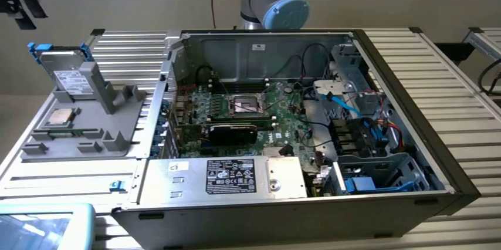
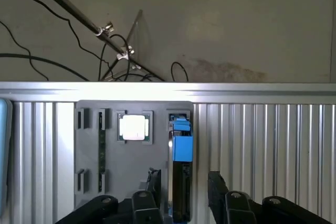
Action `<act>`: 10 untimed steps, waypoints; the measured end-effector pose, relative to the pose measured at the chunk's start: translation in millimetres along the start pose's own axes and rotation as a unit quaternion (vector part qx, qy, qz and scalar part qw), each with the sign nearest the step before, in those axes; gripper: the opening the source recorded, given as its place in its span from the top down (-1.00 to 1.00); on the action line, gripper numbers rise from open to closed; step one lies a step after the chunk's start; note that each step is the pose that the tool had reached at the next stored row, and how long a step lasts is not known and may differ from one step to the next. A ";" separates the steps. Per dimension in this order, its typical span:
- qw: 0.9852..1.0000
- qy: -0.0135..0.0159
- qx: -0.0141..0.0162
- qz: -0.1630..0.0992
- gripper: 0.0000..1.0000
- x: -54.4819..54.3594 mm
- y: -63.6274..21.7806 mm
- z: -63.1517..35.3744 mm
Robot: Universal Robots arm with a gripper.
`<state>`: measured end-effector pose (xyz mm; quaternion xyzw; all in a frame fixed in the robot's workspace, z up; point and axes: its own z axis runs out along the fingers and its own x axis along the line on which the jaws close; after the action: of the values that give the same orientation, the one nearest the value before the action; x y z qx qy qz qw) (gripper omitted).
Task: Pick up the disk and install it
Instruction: 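Pick up the disk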
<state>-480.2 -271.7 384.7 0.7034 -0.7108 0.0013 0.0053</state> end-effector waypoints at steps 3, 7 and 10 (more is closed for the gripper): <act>1.000 0.001 0.000 0.000 -0.21 -0.3 0.6 4.9; 1.000 0.002 0.000 0.000 -0.21 -1.4 5.0 12.0; 1.000 0.002 0.000 0.000 -0.21 -1.7 9.0 17.6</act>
<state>-489.3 -270.1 367.1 0.7034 -0.7108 0.0030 0.0070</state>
